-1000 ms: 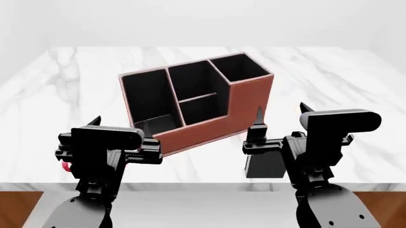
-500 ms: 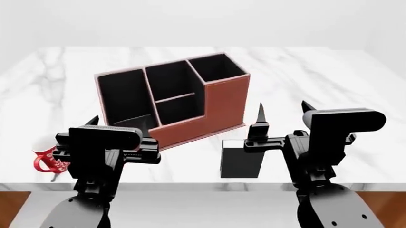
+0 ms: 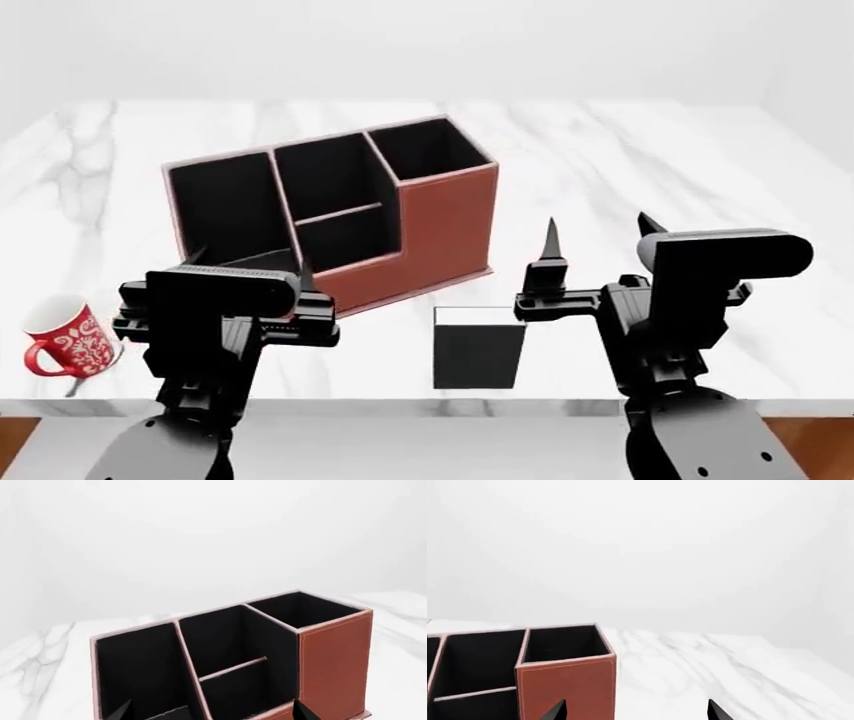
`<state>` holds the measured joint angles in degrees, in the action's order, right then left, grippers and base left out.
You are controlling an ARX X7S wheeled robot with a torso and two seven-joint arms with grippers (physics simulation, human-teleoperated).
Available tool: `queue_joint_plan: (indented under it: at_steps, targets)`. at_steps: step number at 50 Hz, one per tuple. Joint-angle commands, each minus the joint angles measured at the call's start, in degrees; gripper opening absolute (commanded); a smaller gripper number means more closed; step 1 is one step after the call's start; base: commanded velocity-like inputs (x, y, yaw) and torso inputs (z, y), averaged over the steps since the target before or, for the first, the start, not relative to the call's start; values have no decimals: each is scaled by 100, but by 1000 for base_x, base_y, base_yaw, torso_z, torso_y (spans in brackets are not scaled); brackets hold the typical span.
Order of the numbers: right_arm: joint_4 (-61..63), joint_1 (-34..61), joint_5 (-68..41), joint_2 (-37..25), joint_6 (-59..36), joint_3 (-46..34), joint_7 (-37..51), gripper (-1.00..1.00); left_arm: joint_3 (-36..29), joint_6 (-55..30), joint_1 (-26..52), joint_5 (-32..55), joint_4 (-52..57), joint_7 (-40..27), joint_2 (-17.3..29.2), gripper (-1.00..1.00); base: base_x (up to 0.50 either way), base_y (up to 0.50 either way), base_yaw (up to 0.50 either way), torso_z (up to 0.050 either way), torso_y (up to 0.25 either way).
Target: Pick up the book and place it in the left compartment of the caddy.
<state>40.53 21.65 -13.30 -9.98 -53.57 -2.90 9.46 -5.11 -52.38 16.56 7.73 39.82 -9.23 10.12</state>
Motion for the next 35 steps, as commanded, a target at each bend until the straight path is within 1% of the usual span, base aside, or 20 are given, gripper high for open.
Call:
queue_joint_plan:
  at_steps: [1,32,35]
  targets:
    - [21,58,-47,-35,-61,-45,45,100,-8,-44,40,38,21,-38,35,100,500,0,0,0,0]
    - [-59,120,-175,-67,-82,-21,181,100,-6,-32,24,145,30,-127,110,100,500,0,0,0,1]
    - [-38,92,-173,-89,12,-32,173,100,-8,-32,21,153,33,-137,117,100,0,0,0,0,4]
